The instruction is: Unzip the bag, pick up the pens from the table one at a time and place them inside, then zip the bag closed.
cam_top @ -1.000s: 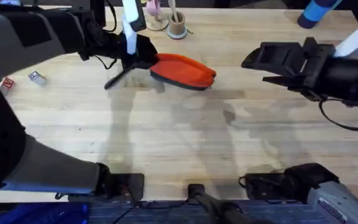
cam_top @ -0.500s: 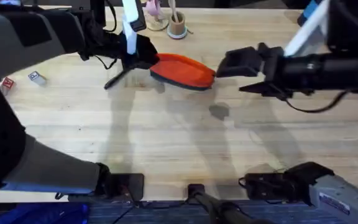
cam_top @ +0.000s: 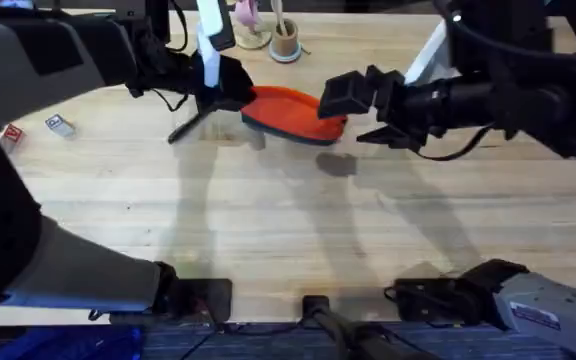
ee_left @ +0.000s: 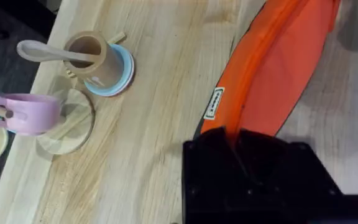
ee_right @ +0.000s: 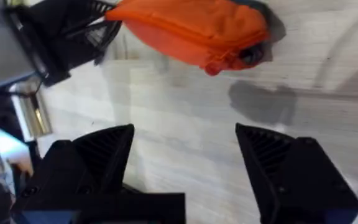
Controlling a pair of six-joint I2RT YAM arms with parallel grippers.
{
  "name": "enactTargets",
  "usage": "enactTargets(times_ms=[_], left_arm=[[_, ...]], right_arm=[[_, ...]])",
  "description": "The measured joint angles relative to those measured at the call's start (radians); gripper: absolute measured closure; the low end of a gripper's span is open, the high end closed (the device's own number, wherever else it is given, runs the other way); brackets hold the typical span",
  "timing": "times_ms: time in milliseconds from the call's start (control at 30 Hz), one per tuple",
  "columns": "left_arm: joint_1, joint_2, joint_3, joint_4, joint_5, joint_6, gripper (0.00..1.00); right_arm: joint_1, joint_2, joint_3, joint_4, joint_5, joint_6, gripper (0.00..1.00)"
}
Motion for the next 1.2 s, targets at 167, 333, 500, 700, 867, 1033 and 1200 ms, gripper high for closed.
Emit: enactTargets(times_ms=[167, 333, 500, 700, 867, 1033, 1200], left_arm=[[0.000, 0.000, 0.000, 0.000, 0.000, 0.000, 0.958], [0.000, 0.000, 0.000, 0.000, 0.000, 0.000, 0.958], [0.000, 0.000, 0.000, 0.000, 0.000, 0.000, 0.958], [0.000, 0.000, 0.000, 0.000, 0.000, 0.000, 0.958], [0.000, 0.000, 0.000, 0.000, 0.000, 0.000, 0.958], [0.000, 0.000, 0.000, 0.000, -0.003, 0.000, 0.958], [0.000, 0.000, 0.000, 0.000, -0.007, 0.000, 0.958]], right_arm=[[0.047, 0.052, 0.000, 0.038, 0.051, 0.048, 0.004], [0.092, 0.118, 0.000, 0.077, 0.114, 0.095, 0.004], [0.108, 0.192, 0.000, 0.161, 0.158, 0.124, 0.005], [0.108, 0.266, 0.000, 0.245, 0.203, 0.142, 0.082], [0.108, 0.282, 0.000, 0.263, 0.245, 0.162, 0.232], [0.108, 0.282, 0.000, 0.259, 0.284, 0.182, 0.499], [0.108, 0.282, 0.000, 0.254, 0.304, 0.187, 0.728]])
